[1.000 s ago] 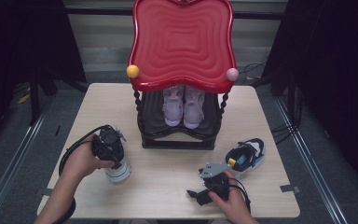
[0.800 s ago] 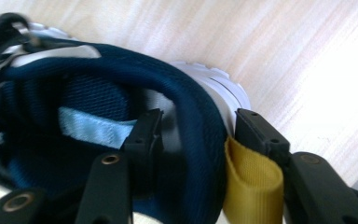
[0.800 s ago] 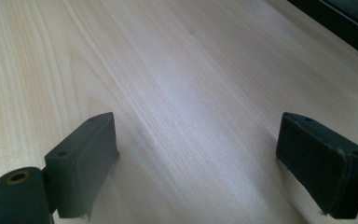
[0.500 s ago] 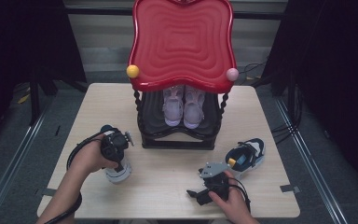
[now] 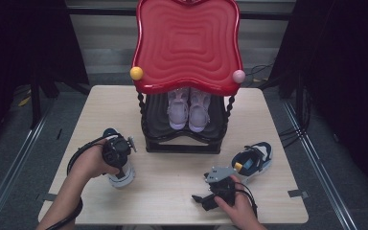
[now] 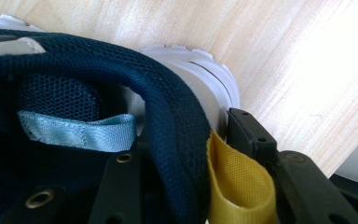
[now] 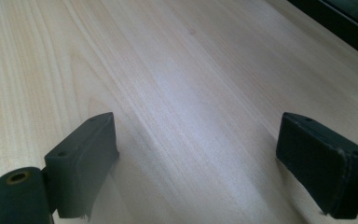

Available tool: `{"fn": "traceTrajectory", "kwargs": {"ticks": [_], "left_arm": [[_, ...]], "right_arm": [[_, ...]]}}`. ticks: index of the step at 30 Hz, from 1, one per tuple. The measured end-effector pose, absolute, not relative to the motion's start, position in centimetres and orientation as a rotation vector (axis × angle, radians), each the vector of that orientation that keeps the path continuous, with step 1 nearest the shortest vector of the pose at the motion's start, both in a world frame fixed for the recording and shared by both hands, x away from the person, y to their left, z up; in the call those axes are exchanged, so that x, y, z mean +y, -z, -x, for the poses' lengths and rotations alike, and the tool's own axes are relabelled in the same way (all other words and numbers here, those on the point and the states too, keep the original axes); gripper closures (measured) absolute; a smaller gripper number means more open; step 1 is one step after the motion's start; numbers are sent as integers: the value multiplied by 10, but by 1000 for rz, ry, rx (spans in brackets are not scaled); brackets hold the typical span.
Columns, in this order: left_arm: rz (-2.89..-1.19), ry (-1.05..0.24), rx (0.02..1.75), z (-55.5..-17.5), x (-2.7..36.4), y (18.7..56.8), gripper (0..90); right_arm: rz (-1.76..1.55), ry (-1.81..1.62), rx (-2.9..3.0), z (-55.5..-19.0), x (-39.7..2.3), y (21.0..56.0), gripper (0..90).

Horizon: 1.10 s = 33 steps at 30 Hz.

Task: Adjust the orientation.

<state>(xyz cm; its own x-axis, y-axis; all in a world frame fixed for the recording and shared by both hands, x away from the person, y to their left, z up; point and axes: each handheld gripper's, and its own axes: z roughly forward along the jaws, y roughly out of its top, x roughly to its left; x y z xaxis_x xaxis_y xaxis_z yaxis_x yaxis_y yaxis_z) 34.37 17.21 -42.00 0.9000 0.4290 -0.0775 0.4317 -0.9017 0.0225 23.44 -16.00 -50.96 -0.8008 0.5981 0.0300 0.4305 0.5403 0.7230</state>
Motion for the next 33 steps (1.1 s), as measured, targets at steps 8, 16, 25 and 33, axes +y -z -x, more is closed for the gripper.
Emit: {"fn": "traceTrajectory", "kwargs": {"ticks": [8,16,25,33], "left_arm": [[-3017,129,681,-342,172,420,695],[-3003,82,667,-335,168,421,734],[-2999,43,662,-332,162,407,751],[-3002,40,631,-329,157,392,750]], "right_arm": [[-867,-1109,2557,-234,-160,510,117],[-867,-1109,2557,-234,-160,510,117],[-868,-1109,2557,-234,-160,510,117],[-862,-1111,2555,-235,-160,510,117]]}}
